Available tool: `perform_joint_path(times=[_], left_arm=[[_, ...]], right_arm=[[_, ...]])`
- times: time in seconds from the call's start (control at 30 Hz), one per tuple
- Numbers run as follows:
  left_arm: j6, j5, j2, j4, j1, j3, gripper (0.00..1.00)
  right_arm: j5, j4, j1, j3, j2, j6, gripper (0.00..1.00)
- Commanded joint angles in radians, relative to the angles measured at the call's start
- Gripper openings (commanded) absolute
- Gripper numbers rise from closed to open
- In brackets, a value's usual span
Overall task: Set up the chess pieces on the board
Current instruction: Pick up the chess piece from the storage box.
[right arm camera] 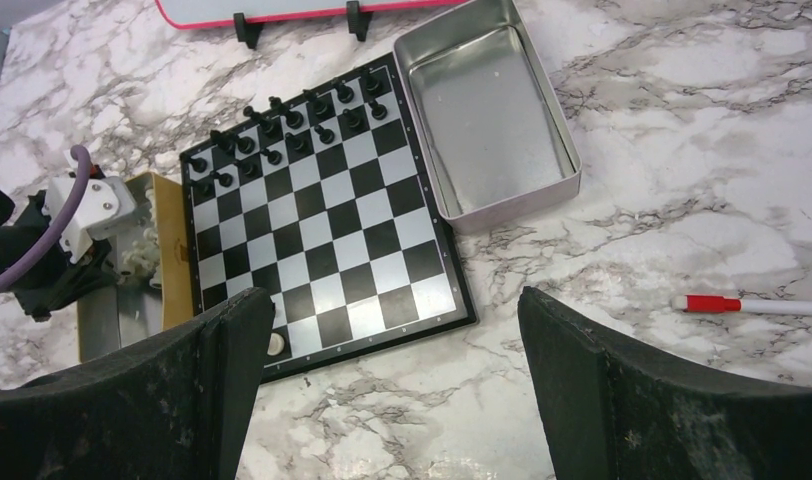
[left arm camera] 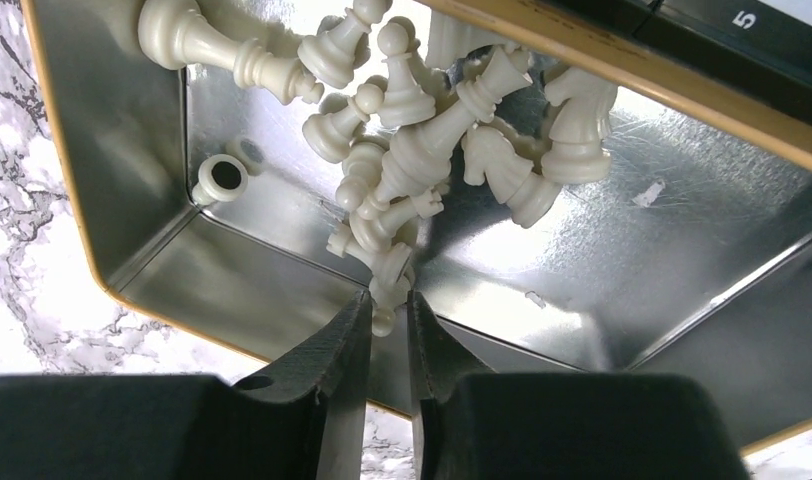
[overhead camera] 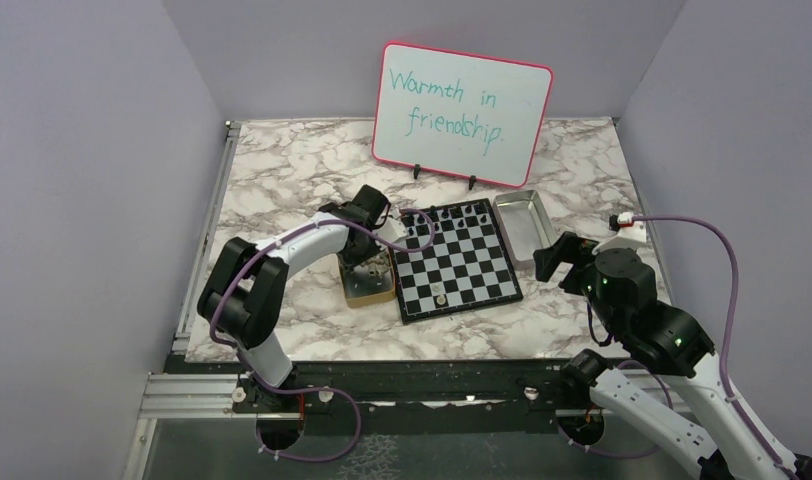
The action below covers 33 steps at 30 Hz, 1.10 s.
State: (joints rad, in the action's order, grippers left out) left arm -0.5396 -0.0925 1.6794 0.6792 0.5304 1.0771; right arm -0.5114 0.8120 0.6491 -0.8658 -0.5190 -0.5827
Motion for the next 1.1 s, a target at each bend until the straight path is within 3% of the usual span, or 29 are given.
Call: perform_joint_path(times=[0.0, 0.33, 0.77, 1.07], left_arm=[[-0.007, 0.021, -0.038, 0.033, 0.007, 0.02, 0.23], [-0.018, -0.019, -0.012, 0.049, 0.008, 0.014, 0.27], [-0.002, -0.031, -0.006, 0.09, 0.027, 0.071, 0.04], [0.053, 0.026, -0.082, 0.15, 0.044, 0.109, 0.04]], right_arm=[[-0.029, -0.006, 0.008, 0.005, 0.008, 0.007, 0.98], [-0.022, 0.0, 0.008, 0.0, 0.024, 0.011, 0.98], [-0.02, -0.002, 0.008, 0.004, 0.044, 0.009, 0.98], [-0.02, -0.006, 0.008, 0.009, 0.022, 0.007, 0.98]])
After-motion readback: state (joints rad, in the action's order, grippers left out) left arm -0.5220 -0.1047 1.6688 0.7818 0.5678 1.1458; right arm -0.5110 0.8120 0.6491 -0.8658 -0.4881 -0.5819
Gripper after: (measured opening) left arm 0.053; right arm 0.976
